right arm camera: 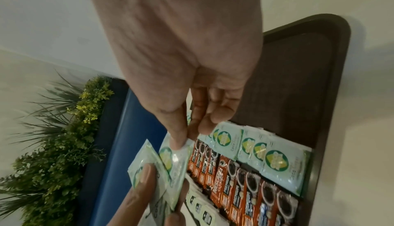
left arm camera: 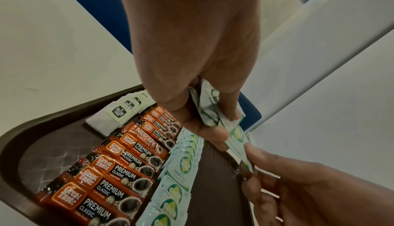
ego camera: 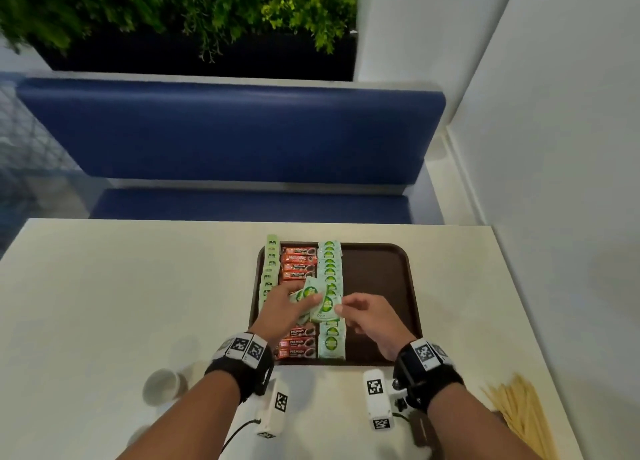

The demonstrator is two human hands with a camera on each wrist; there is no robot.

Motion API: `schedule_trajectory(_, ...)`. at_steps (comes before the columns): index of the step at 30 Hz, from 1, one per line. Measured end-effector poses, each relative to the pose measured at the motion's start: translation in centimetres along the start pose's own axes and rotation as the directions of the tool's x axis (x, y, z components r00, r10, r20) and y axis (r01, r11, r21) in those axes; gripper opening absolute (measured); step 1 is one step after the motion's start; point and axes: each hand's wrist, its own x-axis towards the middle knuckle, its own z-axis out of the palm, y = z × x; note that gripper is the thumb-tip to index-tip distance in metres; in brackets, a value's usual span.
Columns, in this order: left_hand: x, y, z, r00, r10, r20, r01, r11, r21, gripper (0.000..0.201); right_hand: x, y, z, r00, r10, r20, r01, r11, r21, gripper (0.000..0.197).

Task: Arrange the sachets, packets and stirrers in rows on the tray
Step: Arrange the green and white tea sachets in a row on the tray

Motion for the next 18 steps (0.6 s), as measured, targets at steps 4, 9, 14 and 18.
schedule_trajectory(4, 0.5, -0.3, 0.5, 1.0, 0.004, 0.015, -0.004, 1.0, 0.017, 0.029, 1.4, 0.1, -1.9, 0.993, 0.015, 0.114, 0.001, 0.99, -0.138, 0.013)
schedule_trajectory(9, 1.3, -1.5, 0.2, 0.987, -0.021, -0.161, 0.016, 0.999, -0.033, 0.032, 4.8, 2.2, -3.6, 0.986, 0.002, -0.168, -0.032, 0.984, -0.176, 0.011)
schedule_trajectory(14, 1.4, -2.6, -1.1, 0.971, -0.044, -0.235, 0.037, 0.999, -0.037, 0.021, 7.1, 5.5, -2.1, 0.961, 0.004, -0.276, -0.102, 0.934, -0.343, 0.007)
schedule_trajectory(18, 1.3, -3.3, -1.5, 0.967, -0.076, -0.244, 0.067, 0.997, -0.048, 0.025, 7.5, 6.8, -0.4, 0.968, -0.022, -0.251, -0.084, 0.912, -0.402, 0.013)
